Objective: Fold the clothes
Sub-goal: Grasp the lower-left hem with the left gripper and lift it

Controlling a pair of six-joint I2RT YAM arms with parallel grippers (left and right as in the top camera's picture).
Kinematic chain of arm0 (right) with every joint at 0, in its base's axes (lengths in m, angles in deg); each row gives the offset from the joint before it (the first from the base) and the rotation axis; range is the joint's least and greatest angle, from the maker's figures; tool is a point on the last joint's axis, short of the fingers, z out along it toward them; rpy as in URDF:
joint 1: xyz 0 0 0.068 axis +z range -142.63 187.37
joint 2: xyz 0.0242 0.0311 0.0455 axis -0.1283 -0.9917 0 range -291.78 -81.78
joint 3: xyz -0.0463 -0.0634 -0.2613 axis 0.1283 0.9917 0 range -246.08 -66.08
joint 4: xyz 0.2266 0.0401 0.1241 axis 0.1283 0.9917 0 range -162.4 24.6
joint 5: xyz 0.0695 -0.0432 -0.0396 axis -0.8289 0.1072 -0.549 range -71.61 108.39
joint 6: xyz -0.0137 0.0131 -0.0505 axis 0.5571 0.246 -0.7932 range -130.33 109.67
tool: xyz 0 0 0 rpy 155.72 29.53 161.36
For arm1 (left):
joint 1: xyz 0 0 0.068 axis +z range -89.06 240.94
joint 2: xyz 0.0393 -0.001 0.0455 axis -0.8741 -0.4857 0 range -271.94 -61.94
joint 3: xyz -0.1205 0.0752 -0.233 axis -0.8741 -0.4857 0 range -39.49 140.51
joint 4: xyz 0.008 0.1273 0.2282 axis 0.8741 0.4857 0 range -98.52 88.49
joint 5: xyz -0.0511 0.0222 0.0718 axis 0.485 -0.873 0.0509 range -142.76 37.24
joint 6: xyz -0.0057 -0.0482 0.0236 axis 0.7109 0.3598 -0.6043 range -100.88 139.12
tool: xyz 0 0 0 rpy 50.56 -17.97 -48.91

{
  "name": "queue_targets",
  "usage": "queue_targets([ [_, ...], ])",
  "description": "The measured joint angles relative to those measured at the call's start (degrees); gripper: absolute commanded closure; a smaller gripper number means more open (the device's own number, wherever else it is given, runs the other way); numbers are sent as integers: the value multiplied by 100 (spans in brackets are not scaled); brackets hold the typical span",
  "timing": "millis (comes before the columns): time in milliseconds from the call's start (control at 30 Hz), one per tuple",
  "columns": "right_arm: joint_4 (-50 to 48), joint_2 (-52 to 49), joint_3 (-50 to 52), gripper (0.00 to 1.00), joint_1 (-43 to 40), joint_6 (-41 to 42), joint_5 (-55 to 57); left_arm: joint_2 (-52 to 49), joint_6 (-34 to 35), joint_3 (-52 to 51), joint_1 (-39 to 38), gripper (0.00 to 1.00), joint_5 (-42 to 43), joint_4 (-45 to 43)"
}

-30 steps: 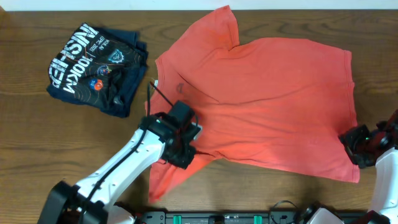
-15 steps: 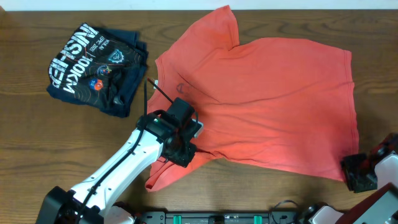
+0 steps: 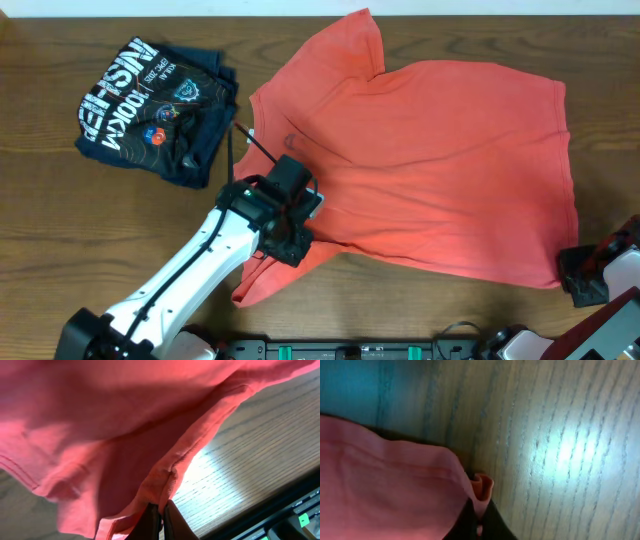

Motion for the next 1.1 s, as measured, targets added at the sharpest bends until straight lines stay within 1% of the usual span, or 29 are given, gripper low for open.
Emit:
queue_targets([
  [133, 114, 22, -4, 99, 0, -50, -33, 210, -2, 55, 0, 94, -20, 111],
  [267, 522, 214, -7, 99, 0, -144, -328, 433, -20, 203, 0, 94, -37, 426],
  [533, 1375, 1309, -444, 99, 0, -184, -619, 802, -46, 890, 0, 95, -131, 1309],
  [667, 1711, 1902, -708, 99, 0, -190, -730, 868, -46, 1165, -2, 94, -144, 1539],
  [767, 1952, 2179, -846, 99, 0, -192, -723, 866, -48, 1185, -13, 94, -149, 1740],
  [933, 2221, 2227, -896, 99, 0, -192, -367, 866, -46, 1185, -251, 94, -146, 2116],
  [1100, 1998, 2223, -896, 99, 0, -125, -269, 866, -48, 1185, -509, 94, -153, 2190],
])
